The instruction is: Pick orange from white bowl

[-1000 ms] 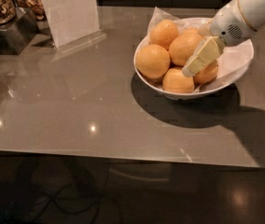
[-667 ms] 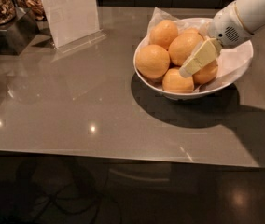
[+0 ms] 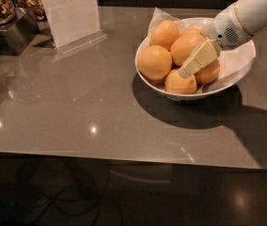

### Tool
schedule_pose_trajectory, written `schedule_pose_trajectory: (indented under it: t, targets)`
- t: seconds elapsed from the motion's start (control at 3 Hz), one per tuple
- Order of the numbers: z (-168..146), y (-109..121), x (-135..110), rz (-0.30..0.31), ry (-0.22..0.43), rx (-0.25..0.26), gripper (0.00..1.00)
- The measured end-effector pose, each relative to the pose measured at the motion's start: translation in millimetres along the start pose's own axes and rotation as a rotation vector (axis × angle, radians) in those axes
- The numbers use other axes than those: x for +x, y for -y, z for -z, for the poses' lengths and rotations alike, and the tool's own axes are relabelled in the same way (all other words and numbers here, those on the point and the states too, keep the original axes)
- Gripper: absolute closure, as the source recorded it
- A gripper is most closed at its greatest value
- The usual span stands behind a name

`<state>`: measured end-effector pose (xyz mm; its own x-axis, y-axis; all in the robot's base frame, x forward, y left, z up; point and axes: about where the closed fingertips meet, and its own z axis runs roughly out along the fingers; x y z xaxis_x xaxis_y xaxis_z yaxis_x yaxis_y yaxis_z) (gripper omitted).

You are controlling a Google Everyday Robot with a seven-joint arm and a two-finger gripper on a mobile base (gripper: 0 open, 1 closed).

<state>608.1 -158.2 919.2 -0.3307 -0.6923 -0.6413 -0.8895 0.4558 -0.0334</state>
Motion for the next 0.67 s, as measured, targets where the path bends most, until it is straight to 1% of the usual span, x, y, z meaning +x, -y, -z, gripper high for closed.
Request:
schedule_pose_trajectory:
  t: [0.33, 0.67]
  targets:
    - [-1.4, 0.2, 0.9, -0.027, -0.001, 0.012, 0.00]
    - [-1.4, 0.2, 0.9, -0.027, -0.001, 0.012, 0.19]
